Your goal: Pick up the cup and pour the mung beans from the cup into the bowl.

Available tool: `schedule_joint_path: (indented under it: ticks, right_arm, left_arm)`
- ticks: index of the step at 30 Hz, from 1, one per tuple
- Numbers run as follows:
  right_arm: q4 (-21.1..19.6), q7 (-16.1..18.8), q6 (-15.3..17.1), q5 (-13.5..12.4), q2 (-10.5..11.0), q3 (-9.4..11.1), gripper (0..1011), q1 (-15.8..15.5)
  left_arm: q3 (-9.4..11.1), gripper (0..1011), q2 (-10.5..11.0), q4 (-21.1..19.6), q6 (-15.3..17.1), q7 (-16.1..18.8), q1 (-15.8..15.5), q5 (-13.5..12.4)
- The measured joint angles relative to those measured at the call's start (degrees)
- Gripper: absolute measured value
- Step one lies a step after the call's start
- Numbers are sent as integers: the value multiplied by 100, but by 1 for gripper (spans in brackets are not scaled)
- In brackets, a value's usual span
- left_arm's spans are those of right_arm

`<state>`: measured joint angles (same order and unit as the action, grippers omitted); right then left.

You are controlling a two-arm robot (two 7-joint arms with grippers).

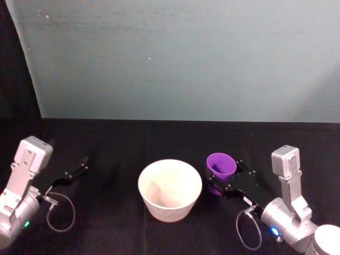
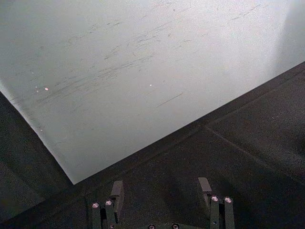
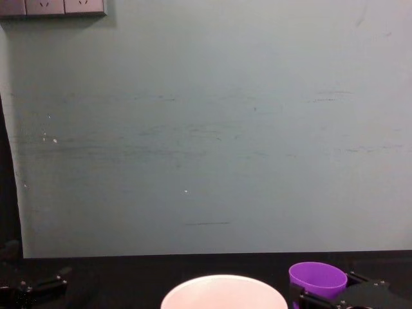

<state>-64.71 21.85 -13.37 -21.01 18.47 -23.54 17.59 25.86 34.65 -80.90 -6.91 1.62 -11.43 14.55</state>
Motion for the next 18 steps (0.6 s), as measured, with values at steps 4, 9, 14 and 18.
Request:
schedule_joint_path:
  ticks: [4, 9, 14, 18]
  right_arm:
    - [-3, 0, -2, -4, 2, 0, 758, -2]
    - [-5, 0, -5, -6, 5, 0, 739, -4]
    - [-828, -53, 438, 48, 208, 119, 731, -226]
    - [-1444, -78, 822, -9, 338, 283, 731, -347]
  left_arm:
    - [0, 1011, 0, 0, 0, 0, 0, 0]
    - [0, 1011, 0, 0, 0, 0, 0, 0]
    - [0, 1012, 0, -1, 0, 0, 0, 0]
    - [0, 1011, 0, -1, 0, 0, 0, 0]
